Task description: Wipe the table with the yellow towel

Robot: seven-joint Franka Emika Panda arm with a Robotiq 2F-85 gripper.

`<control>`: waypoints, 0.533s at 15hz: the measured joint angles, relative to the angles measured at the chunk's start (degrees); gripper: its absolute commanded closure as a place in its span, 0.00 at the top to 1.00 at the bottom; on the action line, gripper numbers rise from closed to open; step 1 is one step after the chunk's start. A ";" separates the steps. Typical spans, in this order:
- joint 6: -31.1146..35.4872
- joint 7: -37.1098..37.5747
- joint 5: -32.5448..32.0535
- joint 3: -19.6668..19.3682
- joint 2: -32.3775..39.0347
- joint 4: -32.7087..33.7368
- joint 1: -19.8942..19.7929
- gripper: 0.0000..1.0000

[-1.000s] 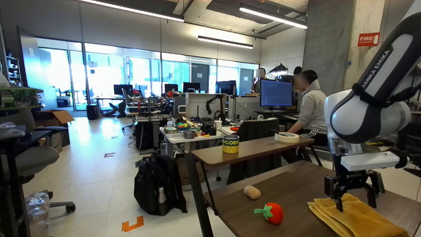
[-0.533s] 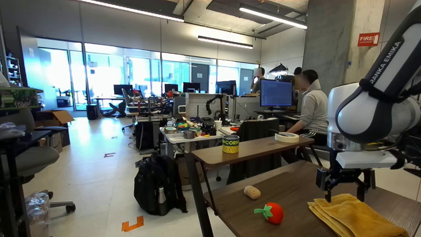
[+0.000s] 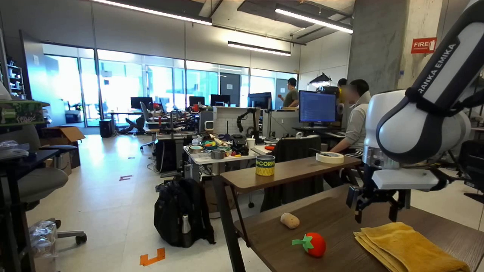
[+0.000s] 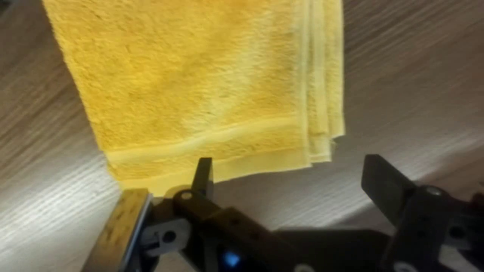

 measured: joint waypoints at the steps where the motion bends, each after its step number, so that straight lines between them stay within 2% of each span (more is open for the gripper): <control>1: 0.06 0.02 0.01 0.30 0.29 1.42 1.19 1.00; 4: -0.26 0.31 0.79 3.09 3.00 8.31 2.81 1.00; 6: -3.33 0.43 3.01 5.57 6.12 14.55 2.37 1.00; 8: -4.01 0.42 3.21 5.90 7.31 16.27 2.46 1.00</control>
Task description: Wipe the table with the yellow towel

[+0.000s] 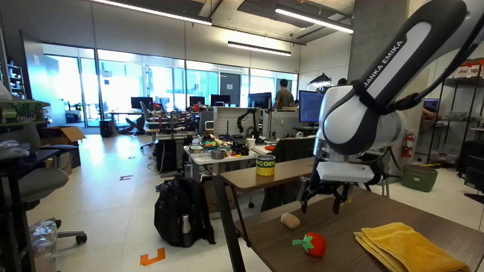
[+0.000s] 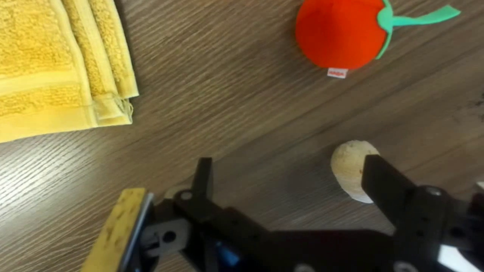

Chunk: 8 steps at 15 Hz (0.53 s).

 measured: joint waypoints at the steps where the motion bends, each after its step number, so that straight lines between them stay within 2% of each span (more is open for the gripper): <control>1: 0.10 0.00 -0.03 -0.13 -0.01 -0.34 -0.02 1.00; 8: 0.72 0.00 -0.11 -0.53 0.21 -0.80 -0.05 1.00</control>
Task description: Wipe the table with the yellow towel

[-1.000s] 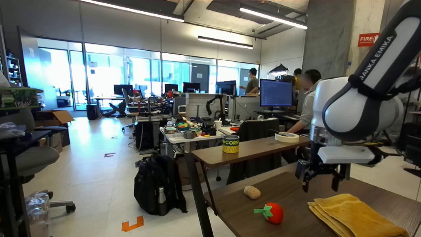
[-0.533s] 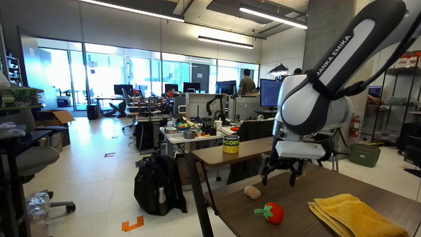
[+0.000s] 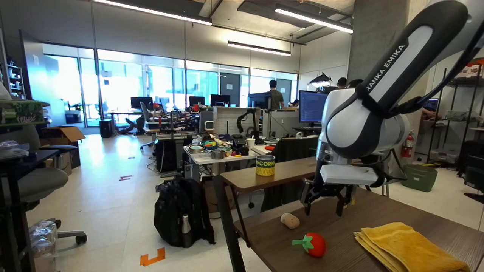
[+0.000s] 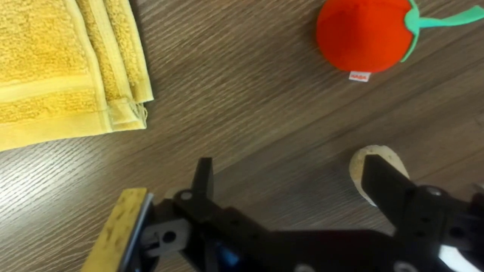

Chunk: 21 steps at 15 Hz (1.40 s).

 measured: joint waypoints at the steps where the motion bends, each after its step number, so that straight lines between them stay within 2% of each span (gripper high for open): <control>1: 1.04 -0.09 -0.27 -0.09 0.20 -0.01 0.02 1.00; 7: 14.42 -0.32 -1.79 -3.35 1.82 0.87 3.26 1.00; 10: 13.47 -1.83 -1.59 -2.84 2.99 2.72 3.34 1.00; 15: 7.85 -3.11 -1.67 -2.52 7.87 8.11 3.33 1.00; 21: 6.47 -3.68 -1.68 -1.68 12.11 14.21 3.45 1.00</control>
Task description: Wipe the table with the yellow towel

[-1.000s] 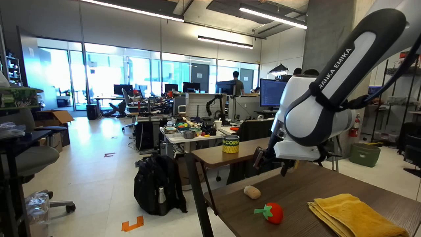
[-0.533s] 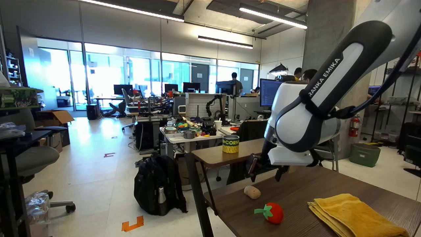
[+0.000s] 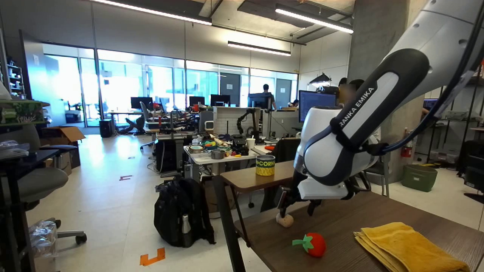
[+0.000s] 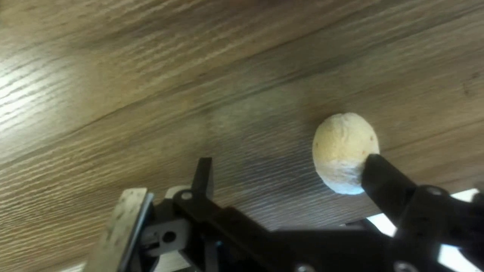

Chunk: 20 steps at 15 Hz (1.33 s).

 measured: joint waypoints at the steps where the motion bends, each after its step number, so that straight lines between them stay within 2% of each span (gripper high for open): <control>1: -0.01 -0.11 0.01 0.37 0.32 0.72 -0.01 1.00; 4: -0.04 -0.22 0.10 1.62 1.16 2.34 -0.08 0.98; 5: -0.05 -0.22 0.14 1.94 1.52 2.82 -0.09 0.73; 6: -0.07 -0.22 0.17 2.20 1.91 3.25 -0.13 0.73; 14: 0.01 -0.78 0.24 2.56 3.68 5.27 -1.20 0.00; 18: 1.40 -1.81 0.24 2.28 1.22 3.88 -1.37 0.01; 20: 4.35 -1.35 0.11 -0.72 -1.64 0.80 -0.93 0.00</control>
